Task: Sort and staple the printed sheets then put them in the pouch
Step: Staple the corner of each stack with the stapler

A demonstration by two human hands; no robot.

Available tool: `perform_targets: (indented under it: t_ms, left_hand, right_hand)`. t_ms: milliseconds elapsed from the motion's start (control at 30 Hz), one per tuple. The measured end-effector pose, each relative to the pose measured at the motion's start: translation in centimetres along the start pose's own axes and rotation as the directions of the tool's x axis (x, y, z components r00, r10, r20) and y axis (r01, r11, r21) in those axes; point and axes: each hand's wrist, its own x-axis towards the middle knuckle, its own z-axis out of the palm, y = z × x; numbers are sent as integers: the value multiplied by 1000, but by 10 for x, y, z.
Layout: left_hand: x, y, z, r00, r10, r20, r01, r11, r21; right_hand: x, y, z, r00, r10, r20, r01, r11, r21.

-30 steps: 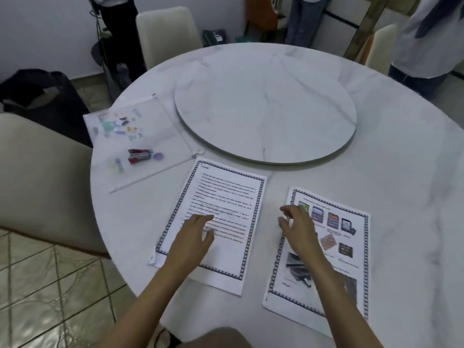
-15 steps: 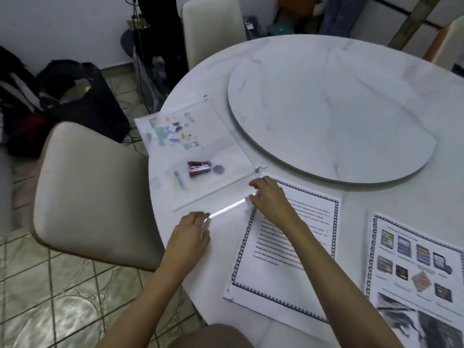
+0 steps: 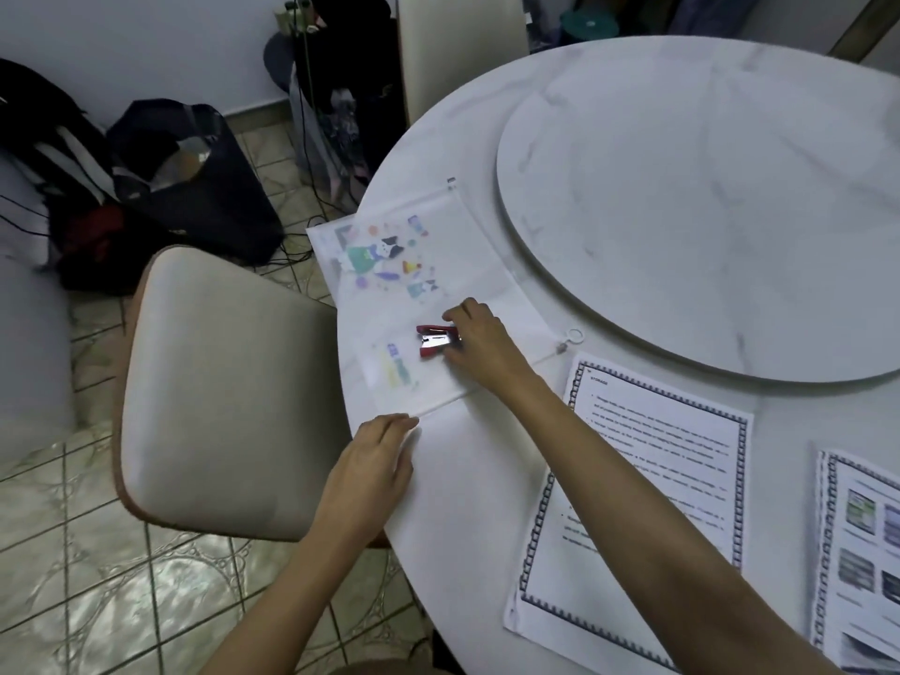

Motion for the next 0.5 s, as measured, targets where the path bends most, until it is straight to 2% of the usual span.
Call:
perform_targets:
  t_ms: [133,200,300,500]
  left_hand:
    - [1,-3,-6,999,-27,28,27,999,-20]
    - [2,-1,-7,999,-40,35,41,999,-22]
    - [1,5,-6,999,-30,29,31,999,-23]
    - [-5,45,11,997,50,53,-47,997,-59]
  right_hand:
    - [0,-1,3,1000,-3,-7,3,999,45]
    - [-6,1,2,1000,14,-19,-12,993,120]
    - [-23,7,-6,994,83,-70,-58,953,296]
    - [-91,38,-39,958,228,-175,-120,869,480]
